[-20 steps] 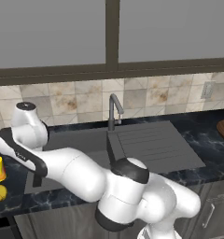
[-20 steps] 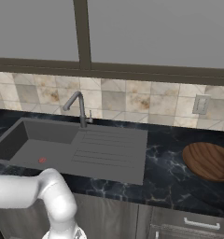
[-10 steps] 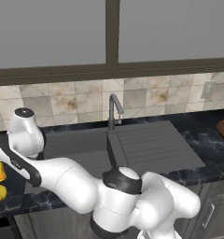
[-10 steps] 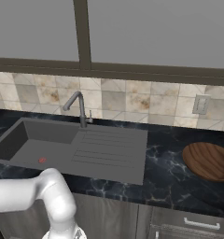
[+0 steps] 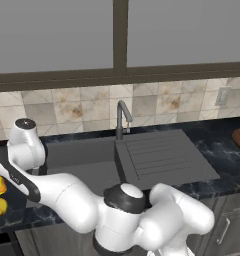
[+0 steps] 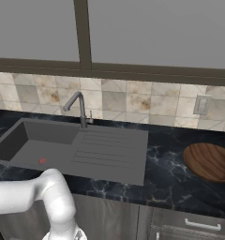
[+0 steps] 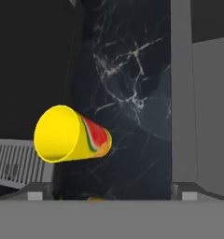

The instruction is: Remove the lemon and bell pepper from the sink. Then move the bowl and cup from the counter to the sink for washing.

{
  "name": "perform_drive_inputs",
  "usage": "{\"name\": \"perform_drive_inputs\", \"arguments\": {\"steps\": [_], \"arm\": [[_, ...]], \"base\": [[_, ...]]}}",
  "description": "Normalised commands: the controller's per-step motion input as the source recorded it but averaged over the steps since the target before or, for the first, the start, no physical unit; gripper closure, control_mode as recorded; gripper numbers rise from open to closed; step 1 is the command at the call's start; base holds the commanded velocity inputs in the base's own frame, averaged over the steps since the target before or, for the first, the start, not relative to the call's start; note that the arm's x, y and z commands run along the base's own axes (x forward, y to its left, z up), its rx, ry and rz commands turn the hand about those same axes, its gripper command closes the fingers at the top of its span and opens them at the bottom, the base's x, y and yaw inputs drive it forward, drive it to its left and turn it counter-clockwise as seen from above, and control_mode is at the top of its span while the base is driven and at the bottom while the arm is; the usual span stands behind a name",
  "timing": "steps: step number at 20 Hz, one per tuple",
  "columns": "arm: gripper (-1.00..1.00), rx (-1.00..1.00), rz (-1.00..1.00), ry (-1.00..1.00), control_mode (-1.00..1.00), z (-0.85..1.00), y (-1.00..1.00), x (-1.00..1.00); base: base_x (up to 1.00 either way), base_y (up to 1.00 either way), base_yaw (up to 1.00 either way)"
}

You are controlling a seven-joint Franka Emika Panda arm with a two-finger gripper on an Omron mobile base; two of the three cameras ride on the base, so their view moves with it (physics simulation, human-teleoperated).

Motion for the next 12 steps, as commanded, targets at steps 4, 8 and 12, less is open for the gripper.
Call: {"name": "perform_drive_inputs", "arguments": {"steps": [4,8,12], "arm": [[-1.00,0.00,0.00,0.00,-1.00,-0.04,0.11,0.13],[-1.00,0.00,0.00,0.00,-1.00,-0.04,0.13,0.09],[-1.00,0.00,0.00,0.00,-1.00,-0.05,0.15,0.08]], "base": [[0.00,0.00,0.00],[0.00,0.00,0.00],[0.00,0.00,0.00]]}}
